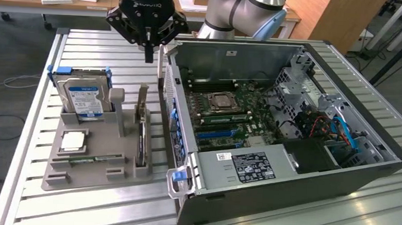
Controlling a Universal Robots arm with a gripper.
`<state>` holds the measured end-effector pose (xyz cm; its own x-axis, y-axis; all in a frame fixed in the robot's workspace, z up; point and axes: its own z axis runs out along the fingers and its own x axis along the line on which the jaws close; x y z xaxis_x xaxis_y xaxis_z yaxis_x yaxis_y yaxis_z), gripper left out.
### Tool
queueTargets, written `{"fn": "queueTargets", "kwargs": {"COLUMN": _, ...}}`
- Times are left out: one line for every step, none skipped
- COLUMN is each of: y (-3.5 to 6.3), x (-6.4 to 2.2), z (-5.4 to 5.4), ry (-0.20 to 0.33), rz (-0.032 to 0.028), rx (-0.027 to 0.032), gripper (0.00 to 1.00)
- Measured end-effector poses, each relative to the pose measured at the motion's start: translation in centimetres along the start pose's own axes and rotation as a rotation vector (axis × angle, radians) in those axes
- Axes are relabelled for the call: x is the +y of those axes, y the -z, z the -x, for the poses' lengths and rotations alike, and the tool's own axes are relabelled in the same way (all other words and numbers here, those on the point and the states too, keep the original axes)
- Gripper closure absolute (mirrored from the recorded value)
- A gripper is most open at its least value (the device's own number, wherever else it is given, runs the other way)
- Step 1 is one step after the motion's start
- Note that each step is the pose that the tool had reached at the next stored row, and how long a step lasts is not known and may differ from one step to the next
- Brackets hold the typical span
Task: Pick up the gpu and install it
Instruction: 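Reach for the gpu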
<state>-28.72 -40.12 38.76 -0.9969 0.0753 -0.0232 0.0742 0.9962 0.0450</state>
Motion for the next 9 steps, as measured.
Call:
{"fn": "queueTargets", "kwargs": {"y": 0.01, "x": -0.13, "z": 0.0, "ry": 0.000, "rz": 0.0000, "rx": 0.0000, "gripper": 0.89}}
{"fn": "queueTargets", "kwargs": {"y": 0.01, "x": -0.29, "z": 0.0, "ry": 0.000, "rz": 0.0001, "rx": -0.0001, "gripper": 0.89}}
{"fn": "queueTargets", "kwargs": {"y": 0.02, "x": -0.45, "z": 0.0, "ry": 0.000, "rz": 0.0000, "rx": 0.0000, "gripper": 0.89}}
{"fn": "queueTargets", "kwargs": {"y": 0.03, "x": -0.60, "z": 0.0, "ry": 0.000, "rz": 0.0001, "rx": -0.0001, "gripper": 0.89}}
{"fn": "queueTargets", "kwargs": {"y": 0.03, "x": -0.73, "z": 0.0, "ry": 0.000, "rz": 0.0001, "rx": -0.0001, "gripper": 0.89}}
{"fn": "queueTargets", "kwargs": {"y": 0.03, "x": -0.84, "z": 0.0, "ry": 0.000, "rz": 0.0001, "rx": -0.0001, "gripper": 0.89}}
{"fn": "queueTargets", "kwargs": {"y": 0.04, "x": -0.95, "z": 0.0, "ry": 0.000, "rz": 0.0001, "rx": -0.0001, "gripper": 0.89}}
{"fn": "queueTargets", "kwargs": {"y": 0.05, "x": -1.05, "z": 0.0, "ry": 0.000, "rz": 0.0001, "rx": -0.0001, "gripper": 0.89}}
{"fn": "queueTargets", "kwargs": {"y": 0.05, "x": -1.14, "z": 0.0, "ry": 0.000, "rz": 0.0001, "rx": 0.0000, "gripper": 0.89}}
